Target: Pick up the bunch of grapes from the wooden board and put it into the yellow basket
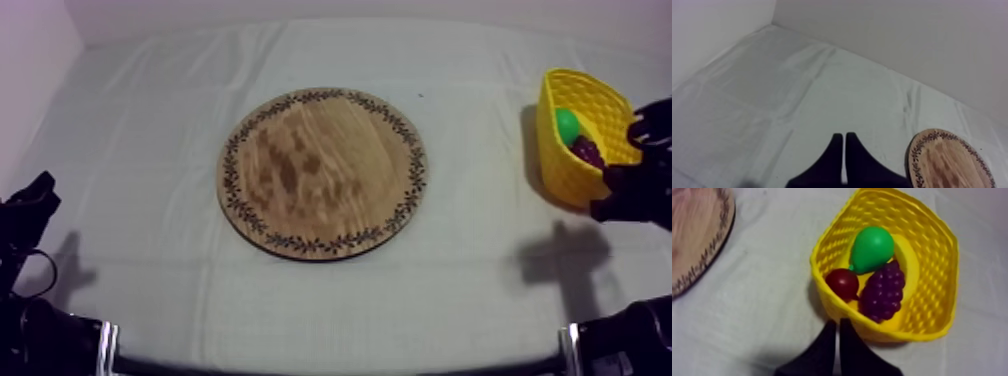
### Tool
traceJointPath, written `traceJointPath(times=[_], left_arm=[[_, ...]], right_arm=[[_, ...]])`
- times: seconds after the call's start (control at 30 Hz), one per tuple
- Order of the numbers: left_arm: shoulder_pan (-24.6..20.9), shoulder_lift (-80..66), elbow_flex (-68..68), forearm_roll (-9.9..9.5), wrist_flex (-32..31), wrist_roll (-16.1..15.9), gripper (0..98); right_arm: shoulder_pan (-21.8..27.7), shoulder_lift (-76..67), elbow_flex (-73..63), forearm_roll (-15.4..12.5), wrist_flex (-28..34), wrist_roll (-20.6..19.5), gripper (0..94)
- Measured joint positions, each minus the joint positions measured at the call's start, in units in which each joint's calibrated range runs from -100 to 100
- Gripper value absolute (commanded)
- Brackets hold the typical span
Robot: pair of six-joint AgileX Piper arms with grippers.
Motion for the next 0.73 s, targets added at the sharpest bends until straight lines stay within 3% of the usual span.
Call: traceJointPath(times=[0.23,0.4,0.53,0.73], left_arm=[[0.0,0.0,0.0,0.0,0.0,0.0,0.0],[0.0,0.0,0.0,0.0,0.0,0.0,0.0],[0.0,0.0,0.0,0.0,0.0,0.0,0.0],[0.0,0.0,0.0,0.0,0.0,0.0,0.0]], right_arm=[[-2.66,-13.23,7.97,-3.66,2.28,-5.62,0.4],[-4.86,-21.26,8.66,-4.28,4.81,-8.87,0.4],[-5.93,-27.13,9.19,-4.53,4.67,-8.64,0.4],[-5.92,-31.2,10.1,-4.48,4.37,-2.97,0.4]])
